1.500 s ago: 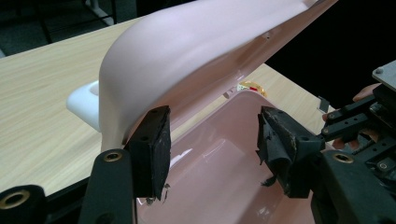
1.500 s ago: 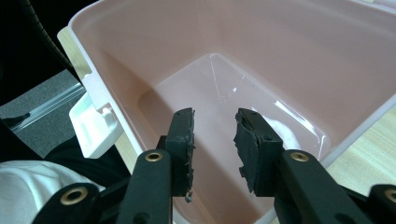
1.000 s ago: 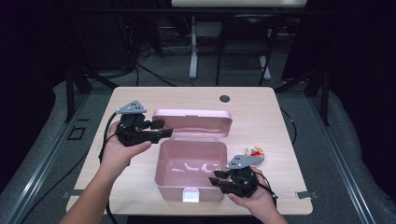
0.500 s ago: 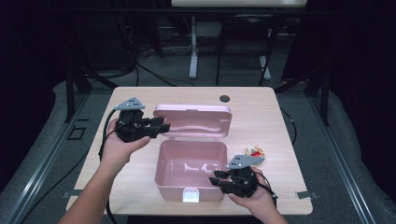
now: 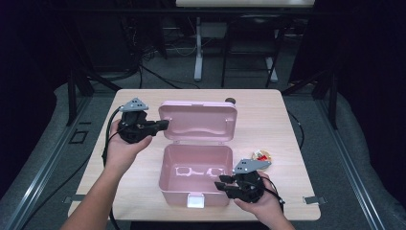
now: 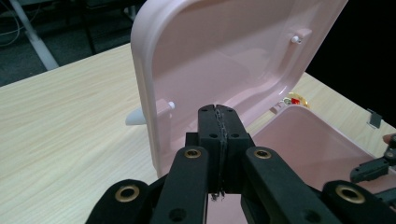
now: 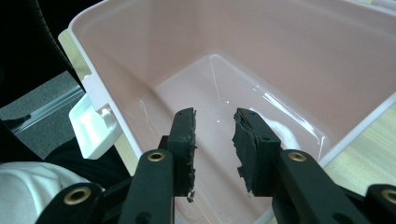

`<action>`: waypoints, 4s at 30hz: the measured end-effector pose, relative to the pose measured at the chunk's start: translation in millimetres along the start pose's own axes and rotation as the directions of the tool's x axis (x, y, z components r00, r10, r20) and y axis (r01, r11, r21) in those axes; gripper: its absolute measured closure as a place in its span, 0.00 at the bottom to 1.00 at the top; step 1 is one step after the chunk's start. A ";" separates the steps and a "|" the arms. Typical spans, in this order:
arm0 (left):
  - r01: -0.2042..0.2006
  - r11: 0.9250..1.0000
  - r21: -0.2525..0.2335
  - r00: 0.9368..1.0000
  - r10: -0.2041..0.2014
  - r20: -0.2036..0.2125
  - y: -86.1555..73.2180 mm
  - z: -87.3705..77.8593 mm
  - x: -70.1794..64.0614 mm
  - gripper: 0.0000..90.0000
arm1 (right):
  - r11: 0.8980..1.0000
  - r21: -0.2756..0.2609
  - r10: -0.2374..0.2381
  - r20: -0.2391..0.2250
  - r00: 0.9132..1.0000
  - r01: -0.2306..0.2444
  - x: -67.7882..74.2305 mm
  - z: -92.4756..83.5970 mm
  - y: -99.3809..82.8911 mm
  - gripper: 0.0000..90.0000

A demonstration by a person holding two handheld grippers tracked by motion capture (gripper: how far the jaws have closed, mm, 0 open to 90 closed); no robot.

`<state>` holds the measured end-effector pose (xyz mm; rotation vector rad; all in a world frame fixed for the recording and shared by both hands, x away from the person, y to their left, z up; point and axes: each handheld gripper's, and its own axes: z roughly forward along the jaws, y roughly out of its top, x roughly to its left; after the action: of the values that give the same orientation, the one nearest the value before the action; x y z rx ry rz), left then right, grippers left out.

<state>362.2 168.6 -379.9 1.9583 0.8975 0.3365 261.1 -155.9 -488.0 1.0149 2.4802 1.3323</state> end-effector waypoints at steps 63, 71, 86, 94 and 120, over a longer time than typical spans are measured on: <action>0.080 0.995 0.061 0.994 -0.084 0.063 -102.3 16.3 7.9 0.66 | 0.994 -0.109 -0.002 0.004 1.000 0.002 -3.2 -21.9 20.4 0.65; 0.105 0.993 0.052 0.993 -0.107 0.042 -101.0 28.7 10.9 0.65 | 0.989 -0.118 0.103 0.127 0.987 -0.088 -20.7 -23.1 13.7 0.59; 0.117 0.991 0.061 0.993 -0.118 0.009 -100.6 40.3 9.7 0.74 | 0.991 -0.033 0.133 0.193 0.972 -0.129 -26.1 -8.6 2.9 0.63; 0.103 0.992 0.071 0.995 -0.103 0.003 -103.0 35.1 4.9 0.73 | 0.991 -0.030 0.132 0.180 0.975 -0.128 -28.9 -10.0 2.6 0.66; 0.101 0.994 0.035 0.995 -0.101 0.008 -100.3 39.8 9.9 0.81 | 0.975 -0.195 0.142 0.172 0.975 -0.107 -31.4 -32.8 12.1 0.54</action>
<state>345.6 181.0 -486.3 1.9367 0.9978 0.2536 277.1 -193.4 -464.6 1.2069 2.1454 1.4025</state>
